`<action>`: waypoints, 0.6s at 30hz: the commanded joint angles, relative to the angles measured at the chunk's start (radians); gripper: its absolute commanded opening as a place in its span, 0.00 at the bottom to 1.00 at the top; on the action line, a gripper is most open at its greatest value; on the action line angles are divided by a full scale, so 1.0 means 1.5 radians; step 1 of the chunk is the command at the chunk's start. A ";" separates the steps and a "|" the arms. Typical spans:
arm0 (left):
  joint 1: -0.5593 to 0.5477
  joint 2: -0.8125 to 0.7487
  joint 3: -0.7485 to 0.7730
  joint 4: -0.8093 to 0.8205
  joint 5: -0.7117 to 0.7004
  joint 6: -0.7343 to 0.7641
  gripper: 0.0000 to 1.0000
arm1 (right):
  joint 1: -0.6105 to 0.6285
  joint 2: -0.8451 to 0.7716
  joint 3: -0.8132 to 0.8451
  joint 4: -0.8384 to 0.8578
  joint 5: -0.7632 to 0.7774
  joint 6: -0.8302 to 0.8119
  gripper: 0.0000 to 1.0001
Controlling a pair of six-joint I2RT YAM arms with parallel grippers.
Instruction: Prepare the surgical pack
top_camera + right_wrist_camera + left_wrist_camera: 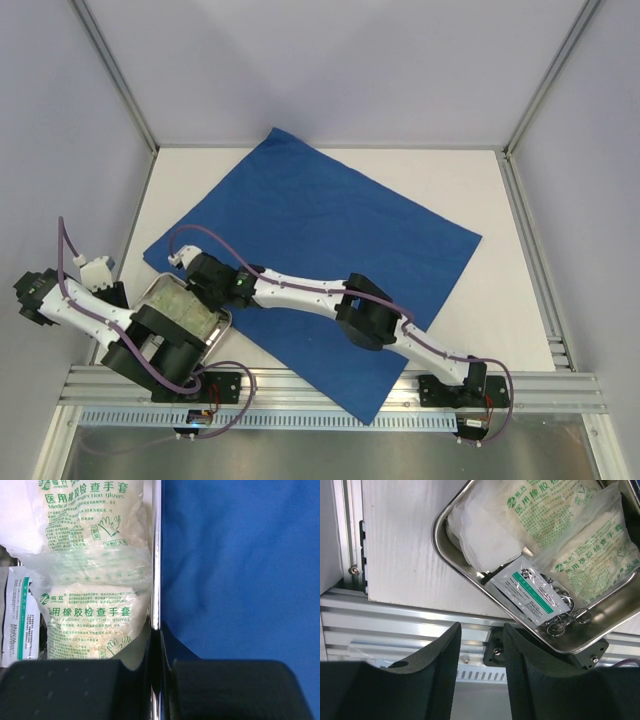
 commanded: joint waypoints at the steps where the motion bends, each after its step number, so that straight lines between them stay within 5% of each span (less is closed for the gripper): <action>1: 0.003 -0.010 0.031 -0.035 0.025 0.012 0.48 | -0.017 -0.076 0.029 -0.019 -0.037 0.013 0.00; 18: 0.003 -0.002 0.014 -0.037 0.018 0.023 0.48 | -0.127 -0.195 -0.153 0.012 -0.128 0.019 0.00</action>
